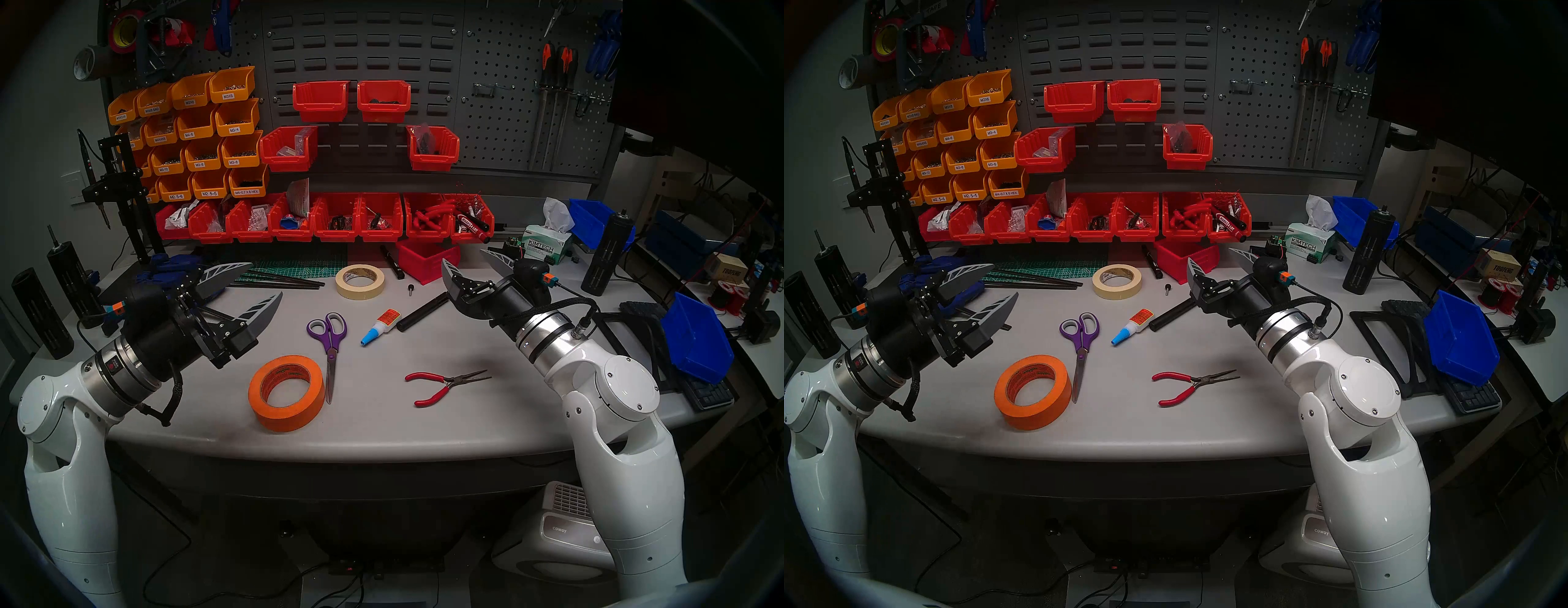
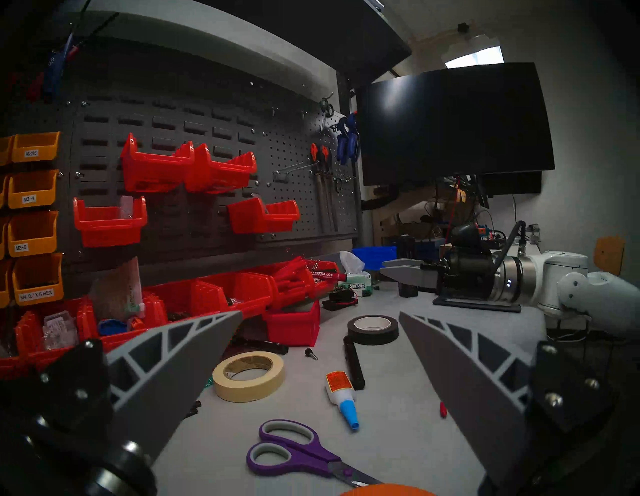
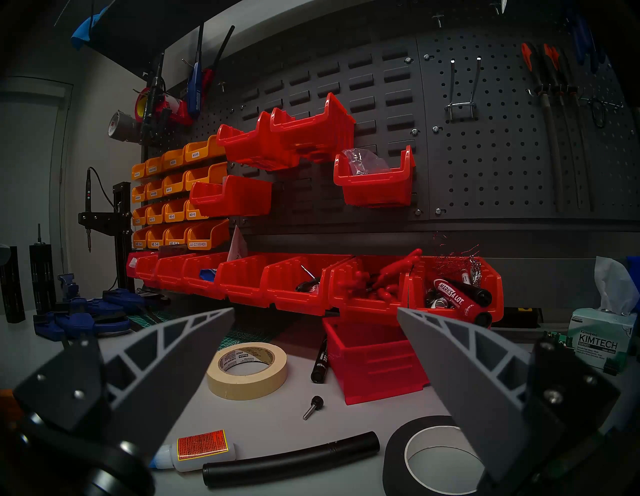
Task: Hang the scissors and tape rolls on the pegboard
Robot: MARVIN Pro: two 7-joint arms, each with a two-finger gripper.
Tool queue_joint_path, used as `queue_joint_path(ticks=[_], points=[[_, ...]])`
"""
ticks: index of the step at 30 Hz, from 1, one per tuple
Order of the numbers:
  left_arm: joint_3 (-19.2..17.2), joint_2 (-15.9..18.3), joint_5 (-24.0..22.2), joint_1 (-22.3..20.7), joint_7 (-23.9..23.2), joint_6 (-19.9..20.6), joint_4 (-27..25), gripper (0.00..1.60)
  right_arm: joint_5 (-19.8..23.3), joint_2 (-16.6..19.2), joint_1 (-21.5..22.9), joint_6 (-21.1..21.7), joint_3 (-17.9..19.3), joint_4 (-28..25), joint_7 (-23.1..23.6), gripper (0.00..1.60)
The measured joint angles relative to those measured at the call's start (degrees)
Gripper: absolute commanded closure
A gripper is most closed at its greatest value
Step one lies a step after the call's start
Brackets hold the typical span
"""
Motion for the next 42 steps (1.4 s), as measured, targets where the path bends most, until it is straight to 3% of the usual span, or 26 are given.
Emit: queue_joint_path(ticks=[12, 24, 34, 42], points=[[6.7, 4.5, 7.9, -3.1, -1.2, 0.0, 3.2, 0.0, -0.1, -0.1, 0.0, 0.0, 0.1, 0.0, 0.1, 0.0], [10.9, 9.7, 13.5, -7.3, -3.2, 0.2, 7.9, 0.0, -0.2, -0.3, 0.0, 0.1, 0.1, 0.0, 0.2, 0.0], [9.5, 14.4, 16.0, -9.1, -6.8, 0.6, 10.1, 0.0, -0.3, -0.4, 0.0, 0.1, 0.1, 0.0, 0.3, 0.0], [6.3, 18.3, 14.8, -9.6, -12.7, 4.4, 9.1, 0.0, -0.4, -0.5, 0.0, 0.1, 0.2, 0.0, 0.4, 0.0]])
